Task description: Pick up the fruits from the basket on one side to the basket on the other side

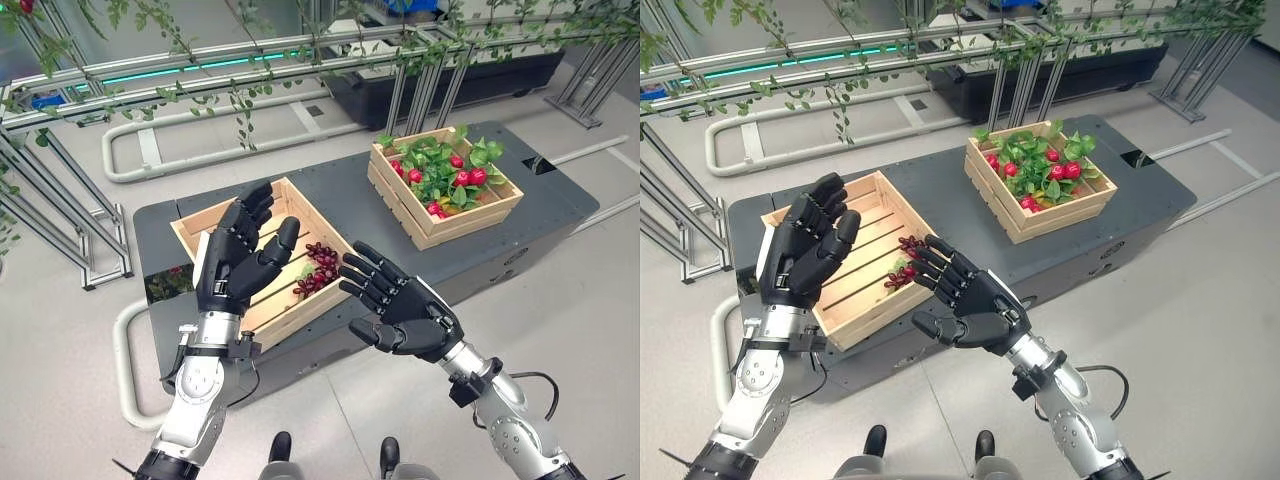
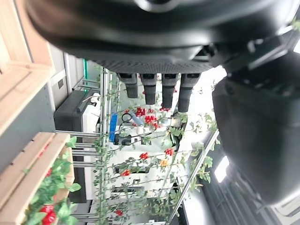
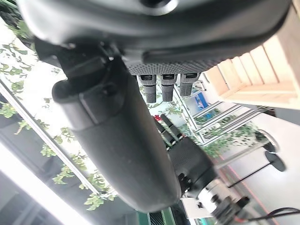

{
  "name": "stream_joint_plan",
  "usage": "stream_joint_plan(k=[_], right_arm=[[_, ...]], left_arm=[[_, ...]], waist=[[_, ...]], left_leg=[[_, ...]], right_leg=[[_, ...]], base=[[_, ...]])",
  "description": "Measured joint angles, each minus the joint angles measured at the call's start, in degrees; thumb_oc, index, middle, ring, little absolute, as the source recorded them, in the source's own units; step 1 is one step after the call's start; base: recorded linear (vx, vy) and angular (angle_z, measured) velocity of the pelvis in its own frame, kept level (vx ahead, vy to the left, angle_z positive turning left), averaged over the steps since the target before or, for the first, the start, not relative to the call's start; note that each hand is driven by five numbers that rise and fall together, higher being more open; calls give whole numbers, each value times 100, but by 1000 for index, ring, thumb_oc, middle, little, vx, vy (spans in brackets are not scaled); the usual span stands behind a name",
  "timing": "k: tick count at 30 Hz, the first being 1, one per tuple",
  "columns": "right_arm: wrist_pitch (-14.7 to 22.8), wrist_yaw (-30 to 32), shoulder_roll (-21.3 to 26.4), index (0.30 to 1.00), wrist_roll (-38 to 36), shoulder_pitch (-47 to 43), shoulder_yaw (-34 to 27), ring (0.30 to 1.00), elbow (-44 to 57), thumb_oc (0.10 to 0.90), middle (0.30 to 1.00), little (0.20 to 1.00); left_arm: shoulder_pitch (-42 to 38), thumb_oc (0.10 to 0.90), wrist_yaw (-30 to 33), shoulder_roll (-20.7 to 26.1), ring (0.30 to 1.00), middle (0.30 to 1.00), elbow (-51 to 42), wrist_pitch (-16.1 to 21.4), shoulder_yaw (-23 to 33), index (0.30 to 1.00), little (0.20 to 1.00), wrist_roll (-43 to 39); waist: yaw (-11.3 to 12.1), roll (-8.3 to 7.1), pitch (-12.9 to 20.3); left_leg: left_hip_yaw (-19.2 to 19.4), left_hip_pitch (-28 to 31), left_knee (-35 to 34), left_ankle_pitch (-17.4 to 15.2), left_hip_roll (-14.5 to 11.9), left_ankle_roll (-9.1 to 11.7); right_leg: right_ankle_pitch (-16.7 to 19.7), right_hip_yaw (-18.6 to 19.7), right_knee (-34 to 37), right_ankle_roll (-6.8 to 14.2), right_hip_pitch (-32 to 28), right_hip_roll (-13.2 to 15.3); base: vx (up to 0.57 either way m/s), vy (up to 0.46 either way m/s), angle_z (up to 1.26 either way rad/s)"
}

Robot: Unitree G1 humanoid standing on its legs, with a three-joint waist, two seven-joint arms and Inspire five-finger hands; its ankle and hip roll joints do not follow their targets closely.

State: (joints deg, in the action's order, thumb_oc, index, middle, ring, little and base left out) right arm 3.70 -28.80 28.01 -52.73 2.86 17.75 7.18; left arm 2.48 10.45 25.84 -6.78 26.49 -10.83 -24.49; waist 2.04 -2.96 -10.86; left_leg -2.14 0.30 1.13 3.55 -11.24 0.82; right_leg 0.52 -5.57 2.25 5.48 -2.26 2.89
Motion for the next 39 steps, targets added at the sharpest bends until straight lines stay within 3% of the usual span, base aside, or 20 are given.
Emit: stream_joint_plan(k=[2,4,6,10,11,15,17,19,21,30,36,39], right_arm=[[-6,-5,64,900,-6,14,-11,900,1,800,900,900],[-5,-118,48,900,-57,73,-51,900,3,800,900,900],[-5,-182,50,900,-52,89,-53,900,3,800,900,900],[-5,-227,-36,900,-44,43,-57,900,-1,800,900,900],[-6,-227,-70,900,-40,34,-54,900,-1,800,900,900],[-15,-252,-242,900,78,33,-44,900,-11,800,900,900],[-14,-270,-250,900,78,23,-47,900,-16,800,900,900],[-4,-326,-269,900,80,30,-48,900,-61,800,900,900],[-4,-433,-240,900,53,90,-23,900,-117,800,900,900],[-4,-427,-309,900,32,178,-17,900,-105,800,900,900],[-4,-374,-394,900,34,160,111,900,-112,800,900,900],[-4,-375,-395,900,34,157,125,900,-111,800,900,900]], left_arm=[[0,800,25,-26,900,900,-1,-1,6,900,900,-2],[-11,800,-31,-54,900,900,-5,-1,0,900,900,-1],[-7,800,-92,-57,900,900,-5,0,-7,900,900,-2],[-18,800,-95,-80,900,900,-8,1,-5,900,900,12],[-18,800,-97,-87,900,900,-9,1,-6,900,900,16],[-88,800,-77,-115,900,900,6,7,-8,900,900,3],[-85,800,-87,-125,900,900,18,32,-8,900,900,-2],[-78,800,-123,-125,900,900,19,136,-7,900,900,-3],[-74,800,-129,-124,900,900,19,183,-4,900,900,-4],[-81,800,-182,-115,900,900,9,190,9,900,900,6],[-195,800,-149,-23,900,900,11,118,16,900,900,130],[-197,800,-117,46,900,900,11,65,100,900,900,174]], waist=[[-12,-69,32],[-56,-88,43],[-35,-94,44],[-28,-78,54],[-29,-4,80],[-35,-14,55],[-22,54,14],[16,219,-70],[208,232,-66],[223,187,-45],[244,88,-28],[282,-5,-1]], left_leg=[[141,-89,239,229,-26,54],[290,-306,507,533,-35,340],[398,-331,531,705,-13,376],[354,-110,-205,599,454,346],[351,6,-445,637,596,370],[417,18,-617,521,643,471],[620,-33,-619,482,683,418],[809,-23,-607,284,665,113],[857,25,-596,222,745,75],[840,128,-586,120,1115,-244],[679,155,-429,11,1154,-389],[526,156,-437,11,1213,-407]], right_leg=[[-78,-70,78,-106,-102,-22],[-132,-298,84,-260,-194,-58],[-186,-445,79,-375,-251,-33],[-198,-432,152,-394,-277,55],[-202,-430,180,-380,-298,0],[-222,-591,277,-268,-357,-48],[-222,-741,279,-209,-379,-10],[-239,-833,281,-152,-451,-55],[-254,-764,249,-126,-447,29],[-402,-790,-64,197,-457,393],[-773,-781,-1523,136,79,601],[-816,-732,-1541,97,71,698]], base=[[124,-270,19],[94,-141,34],[90,4,31],[130,107,7],[144,193,14],[107,215,27],[130,276,39],[197,333,23],[211,344,-9],[125,284,4],[60,93,17],[45,-141,23]])
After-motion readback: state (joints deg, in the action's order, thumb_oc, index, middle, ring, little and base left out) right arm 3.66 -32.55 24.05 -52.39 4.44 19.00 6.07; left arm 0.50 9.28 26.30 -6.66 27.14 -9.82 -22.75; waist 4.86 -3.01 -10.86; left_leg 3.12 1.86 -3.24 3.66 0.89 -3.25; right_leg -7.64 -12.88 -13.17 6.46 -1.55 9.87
